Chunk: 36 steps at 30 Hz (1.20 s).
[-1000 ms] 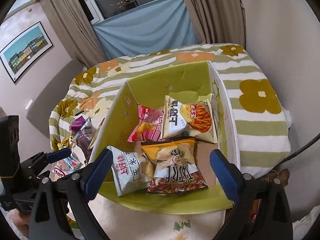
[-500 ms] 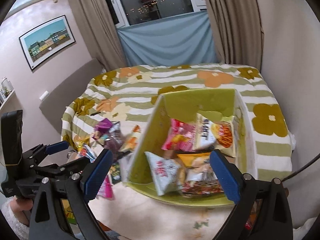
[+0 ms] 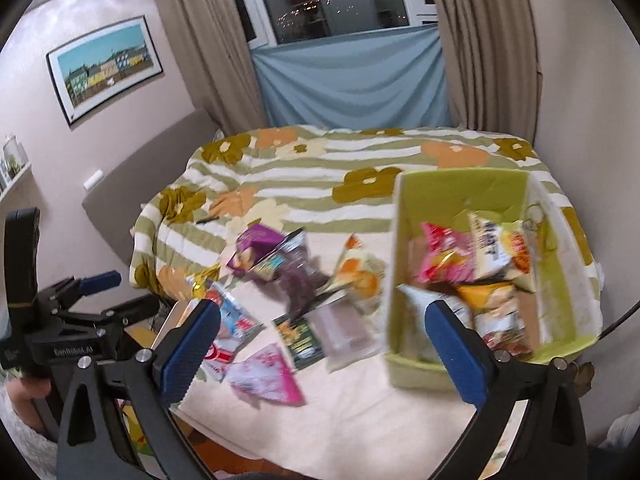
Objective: Organize snacks
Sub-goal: 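Grasp the shrimp-flake bag with left tool while right tool grasps white pink-printed bag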
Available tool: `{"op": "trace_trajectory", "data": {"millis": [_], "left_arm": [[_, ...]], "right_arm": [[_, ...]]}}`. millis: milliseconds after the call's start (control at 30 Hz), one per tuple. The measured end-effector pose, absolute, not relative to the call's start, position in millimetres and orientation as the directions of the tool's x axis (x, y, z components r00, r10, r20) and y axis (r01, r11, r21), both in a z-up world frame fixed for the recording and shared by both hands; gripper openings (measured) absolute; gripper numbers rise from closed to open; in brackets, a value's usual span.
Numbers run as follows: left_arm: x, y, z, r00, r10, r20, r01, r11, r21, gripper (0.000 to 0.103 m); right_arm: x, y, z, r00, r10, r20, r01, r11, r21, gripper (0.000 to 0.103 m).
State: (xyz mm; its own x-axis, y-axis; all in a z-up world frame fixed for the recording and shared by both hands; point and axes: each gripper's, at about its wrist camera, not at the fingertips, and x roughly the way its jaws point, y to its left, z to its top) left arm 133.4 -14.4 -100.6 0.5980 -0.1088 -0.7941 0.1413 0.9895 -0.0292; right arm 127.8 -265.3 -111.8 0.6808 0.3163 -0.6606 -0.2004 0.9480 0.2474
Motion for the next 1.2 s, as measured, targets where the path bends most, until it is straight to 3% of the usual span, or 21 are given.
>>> {"op": "trace_trajectory", "data": {"millis": [100, 233, 633, 900, 1200], "left_arm": [[137, 11, -115, 0.564, -0.125, -0.816, 0.163, 0.986, -0.039, 0.098], [146, 30, -139, 0.515, -0.152, -0.844, 0.21, 0.977, -0.048, 0.098], [184, 28, -218, 0.393, -0.18, -0.902, 0.355, 0.934, -0.032, 0.098], [202, 8, -258, 0.361, -0.126, -0.924, 0.358, 0.934, 0.013, 0.098], [211, -21, -293, 0.33, 0.018, -0.944, 0.374, 0.915, 0.149, 0.098]], "right_arm": [[126, -240, -124, 0.651, 0.328, -0.684, -0.215, 0.944, 0.249, 0.102], [127, -206, -150, 0.55, 0.296, -0.781, -0.203, 0.955, 0.218, 0.102], [119, -168, -219, 0.478, 0.262, -0.838, -0.125, 0.965, 0.231, 0.102], [139, -154, -259, 0.42, 0.283, -0.862, -0.229, 0.952, 0.201, 0.102], [147, -142, -285, 0.382, 0.297, -0.875, -0.343, 0.925, 0.165, 0.102]]}}
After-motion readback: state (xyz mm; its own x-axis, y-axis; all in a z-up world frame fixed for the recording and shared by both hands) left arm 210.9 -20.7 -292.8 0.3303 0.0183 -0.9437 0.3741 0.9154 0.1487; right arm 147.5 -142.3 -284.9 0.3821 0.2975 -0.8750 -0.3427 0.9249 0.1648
